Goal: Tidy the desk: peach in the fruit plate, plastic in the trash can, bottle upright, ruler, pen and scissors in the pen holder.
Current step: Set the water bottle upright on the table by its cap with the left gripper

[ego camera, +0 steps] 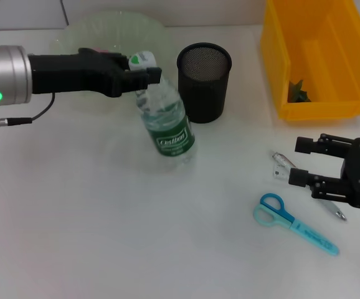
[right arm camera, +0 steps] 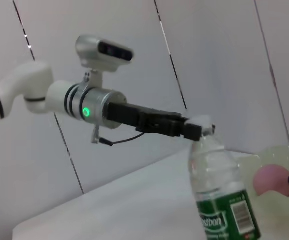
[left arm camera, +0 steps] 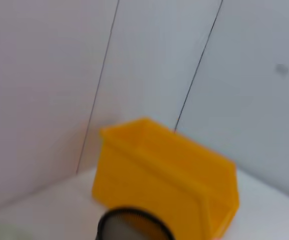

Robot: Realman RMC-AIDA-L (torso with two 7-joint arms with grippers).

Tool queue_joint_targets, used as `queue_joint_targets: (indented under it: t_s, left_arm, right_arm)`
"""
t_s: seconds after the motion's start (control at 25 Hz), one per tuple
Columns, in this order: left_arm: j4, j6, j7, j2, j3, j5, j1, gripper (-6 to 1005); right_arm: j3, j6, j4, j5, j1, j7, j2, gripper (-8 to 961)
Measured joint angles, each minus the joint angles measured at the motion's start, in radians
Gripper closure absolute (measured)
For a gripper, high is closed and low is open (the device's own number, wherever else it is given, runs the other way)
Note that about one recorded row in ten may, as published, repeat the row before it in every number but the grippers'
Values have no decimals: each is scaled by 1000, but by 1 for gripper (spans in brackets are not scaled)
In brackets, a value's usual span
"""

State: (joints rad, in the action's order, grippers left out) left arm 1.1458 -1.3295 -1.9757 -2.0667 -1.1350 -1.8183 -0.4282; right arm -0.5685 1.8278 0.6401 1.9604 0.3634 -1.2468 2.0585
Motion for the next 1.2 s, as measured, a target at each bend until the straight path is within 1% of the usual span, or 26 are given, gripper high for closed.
queue_joint_targets:
  t_s: [0.16, 0.28, 0.36, 0.4, 0.44, 0.48, 0.52, 0.56, 0.72, 0.76, 0.92, 1.2]
  left_arm:
    - [-49, -2, 169, 1, 14, 162, 55, 524]
    - [-106, -2, 289, 1, 22, 252, 80, 521]
    - [-178, -2, 392, 0, 40, 314, 86, 519]
    - [-257, -5, 493, -1, 53, 379, 87, 518]
    - [-257, -5, 493, -1, 53, 379, 87, 517]
    - [-300, -6, 558, -1, 59, 420, 87, 516]
    - [-387, -18, 688, 0, 65, 485, 87, 515]
    - [-387, -18, 688, 0, 65, 485, 87, 513]
    - [-527, -59, 939, -2, 65, 565, 81, 509]
    - [-527, -59, 939, -2, 65, 565, 81, 508]
    - [-614, -83, 1077, -5, 65, 587, 71, 504]
    - [-684, -88, 1154, -4, 61, 599, 55, 497]
  right_arm:
    - [22, -5, -35, 0, 15, -4, -5, 251]
    - [33, -8, -43, 0, 20, -4, -6, 251]
    - [34, -9, -43, 0, 21, -4, -4, 251]
    - [34, -10, -44, 0, 24, -5, -1, 251]
    - [34, -10, -44, 0, 24, -5, -1, 251]
    - [34, -10, -46, 0, 25, -5, 0, 251]
    - [34, -10, -55, 0, 29, -5, 1, 251]
    - [34, -10, -55, 0, 29, -5, 1, 251]
    - [33, -25, -73, 0, 37, -8, -3, 252]
    - [33, -25, -73, 0, 37, -8, -3, 252]
    - [33, -44, -88, 0, 45, -8, 2, 252]
    - [33, -51, -111, 0, 58, -8, 1, 253]
